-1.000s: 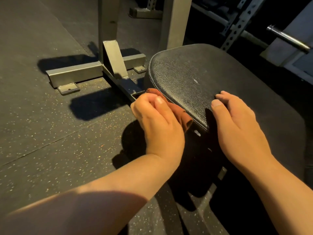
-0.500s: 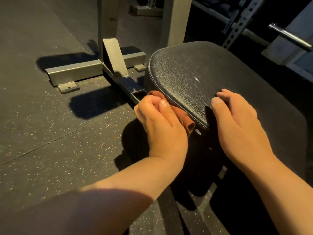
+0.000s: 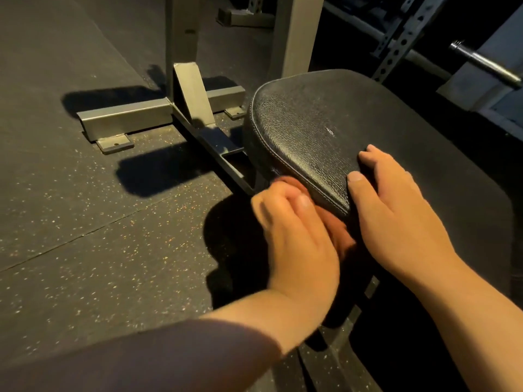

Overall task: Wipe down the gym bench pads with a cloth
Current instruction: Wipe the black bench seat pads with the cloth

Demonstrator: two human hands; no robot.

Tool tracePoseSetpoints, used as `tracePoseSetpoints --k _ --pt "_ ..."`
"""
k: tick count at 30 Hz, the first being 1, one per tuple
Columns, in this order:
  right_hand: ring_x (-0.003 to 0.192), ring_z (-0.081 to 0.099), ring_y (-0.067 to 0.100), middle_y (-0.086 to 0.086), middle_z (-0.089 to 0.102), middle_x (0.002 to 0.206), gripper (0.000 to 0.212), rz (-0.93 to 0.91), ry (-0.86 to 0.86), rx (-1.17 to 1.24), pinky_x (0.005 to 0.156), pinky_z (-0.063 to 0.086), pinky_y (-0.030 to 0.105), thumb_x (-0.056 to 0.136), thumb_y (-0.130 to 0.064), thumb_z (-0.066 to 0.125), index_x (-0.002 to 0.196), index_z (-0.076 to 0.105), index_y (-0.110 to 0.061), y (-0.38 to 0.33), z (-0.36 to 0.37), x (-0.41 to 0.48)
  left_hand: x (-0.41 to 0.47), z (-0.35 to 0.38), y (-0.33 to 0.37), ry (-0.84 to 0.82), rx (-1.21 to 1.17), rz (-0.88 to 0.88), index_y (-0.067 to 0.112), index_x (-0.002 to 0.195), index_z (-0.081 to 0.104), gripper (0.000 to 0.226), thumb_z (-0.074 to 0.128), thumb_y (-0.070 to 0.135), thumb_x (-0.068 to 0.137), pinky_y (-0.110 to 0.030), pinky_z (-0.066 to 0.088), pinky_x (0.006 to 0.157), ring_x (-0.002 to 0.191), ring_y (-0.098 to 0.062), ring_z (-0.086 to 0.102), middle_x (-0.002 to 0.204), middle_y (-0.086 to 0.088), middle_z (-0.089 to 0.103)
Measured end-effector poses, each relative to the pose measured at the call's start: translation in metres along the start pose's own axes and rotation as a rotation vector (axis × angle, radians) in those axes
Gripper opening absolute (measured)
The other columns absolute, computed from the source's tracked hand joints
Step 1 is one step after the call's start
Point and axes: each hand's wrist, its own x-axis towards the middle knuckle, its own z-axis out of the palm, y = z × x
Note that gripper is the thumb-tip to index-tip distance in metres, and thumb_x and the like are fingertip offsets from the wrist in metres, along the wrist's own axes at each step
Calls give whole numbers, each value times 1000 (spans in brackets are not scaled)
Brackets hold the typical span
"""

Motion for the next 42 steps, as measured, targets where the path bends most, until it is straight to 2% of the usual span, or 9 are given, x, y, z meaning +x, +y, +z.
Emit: tracePoseSetpoints --k 8,12,15,17,22,26,34,38,42 --pt "148 -9 -9 -30 2 162 64 -160 -169 -61 121 -9 25 95 -61 15 157 14 -44 6 -5 -1 54 -13 -9 191 106 -81 23 95 38 15 36 14 106 6 28 78 89 26 41 100 13 33" --pt "148 -9 -8 -30 2 162 65 -160 -158 -78 124 -7 29 95 -58 14 157 14 -42 3 -4 -2 12 0 -15 51 24 -30 25 102 35 4 35 23 105 -13 46 81 84 1 60 113 -11 46" --pt "148 -6 -9 -29 4 162 62 -250 -150 -97 126 -1 32 98 -56 14 158 15 -40 3 -5 -5 -7 1 -18 -67 -21 -15 27 99 36 9 35 20 105 -20 52 64 61 -9 63 115 7 35" --pt "149 -4 -8 -29 4 163 62 -324 -157 -127 126 3 35 99 -57 14 158 15 -39 4 -5 -5 9 -3 -16 13 67 43 28 98 36 10 37 21 105 -29 52 79 80 -13 62 109 14 35" --pt "151 -6 -4 -30 2 163 59 -397 -188 -149 126 3 39 101 -57 17 158 11 -43 6 -5 -4 43 -4 -19 211 116 -53 19 101 38 7 35 15 105 3 27 83 94 21 39 105 9 35" --pt "150 -5 -6 -32 4 162 58 -385 -190 -118 126 2 36 99 -57 16 156 13 -46 6 -5 -4 3 5 -26 83 75 18 29 104 38 4 36 25 103 -23 45 96 106 -7 54 113 12 36" --pt "149 -5 -8 -33 3 161 56 -368 -187 -134 126 3 37 101 -55 16 156 12 -47 2 -5 -6 62 -12 -7 219 27 -181 12 100 42 14 31 14 108 -1 40 73 87 14 55 100 10 35" --pt "148 -1 -11 -34 9 160 56 -348 -163 -62 126 4 37 100 -54 18 155 20 -47 3 -5 -4 17 -3 -15 62 6 -18 29 100 40 9 39 21 105 -24 52 76 79 -1 61 104 -6 46" --pt "148 -1 -10 -33 10 160 56 -362 -183 -35 126 3 37 100 -52 18 156 20 -45 5 -5 -5 3 -5 -27 -7 125 62 21 99 43 12 45 10 103 -3 37 83 94 12 48 105 5 40"
